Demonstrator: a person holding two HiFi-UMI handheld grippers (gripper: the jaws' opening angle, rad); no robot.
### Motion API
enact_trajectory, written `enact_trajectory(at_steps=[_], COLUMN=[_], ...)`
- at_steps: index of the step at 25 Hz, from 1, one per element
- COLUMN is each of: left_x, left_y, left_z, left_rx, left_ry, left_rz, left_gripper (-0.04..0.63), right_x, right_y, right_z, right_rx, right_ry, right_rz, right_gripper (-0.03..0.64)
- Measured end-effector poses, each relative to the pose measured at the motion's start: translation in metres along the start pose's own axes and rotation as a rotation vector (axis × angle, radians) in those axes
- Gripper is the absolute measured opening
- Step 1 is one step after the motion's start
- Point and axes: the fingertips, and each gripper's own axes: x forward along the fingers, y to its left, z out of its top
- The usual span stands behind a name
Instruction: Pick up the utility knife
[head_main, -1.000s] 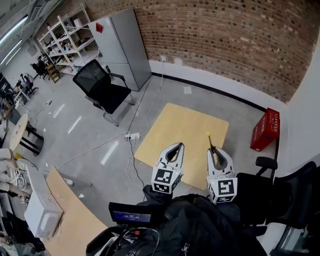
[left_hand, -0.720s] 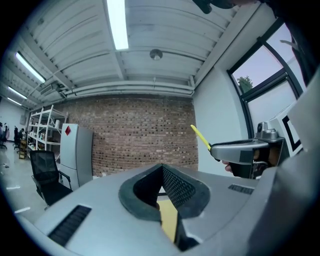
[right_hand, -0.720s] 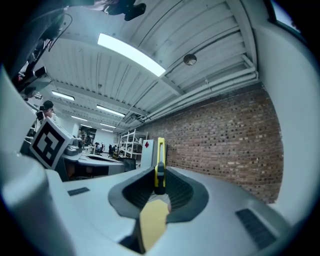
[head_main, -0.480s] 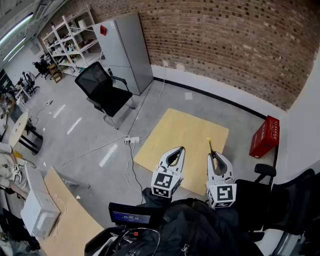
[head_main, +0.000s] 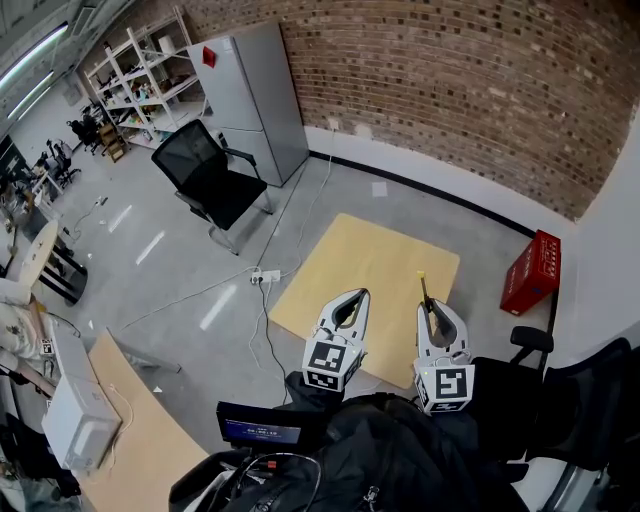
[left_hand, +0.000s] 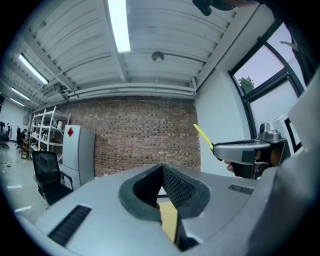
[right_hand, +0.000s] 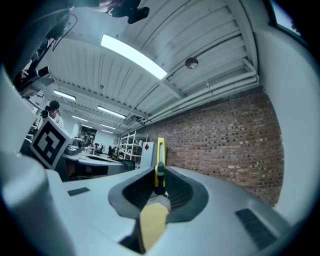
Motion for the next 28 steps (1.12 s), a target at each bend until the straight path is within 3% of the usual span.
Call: enact_trajectory(at_steps=[28], left_x=[-0.009], left_y=[-0.004], left_z=[-0.010], left_rx=[-0.014], left_ry=[0.024], left_rz=[0.000], left_gripper=[0.000], right_x=[-0.012], right_y=[0.001], right_z=[-0.004], right_rx=[0.003], right_ry=[0.007], right_rz=[-0.023], right_gripper=[0.066])
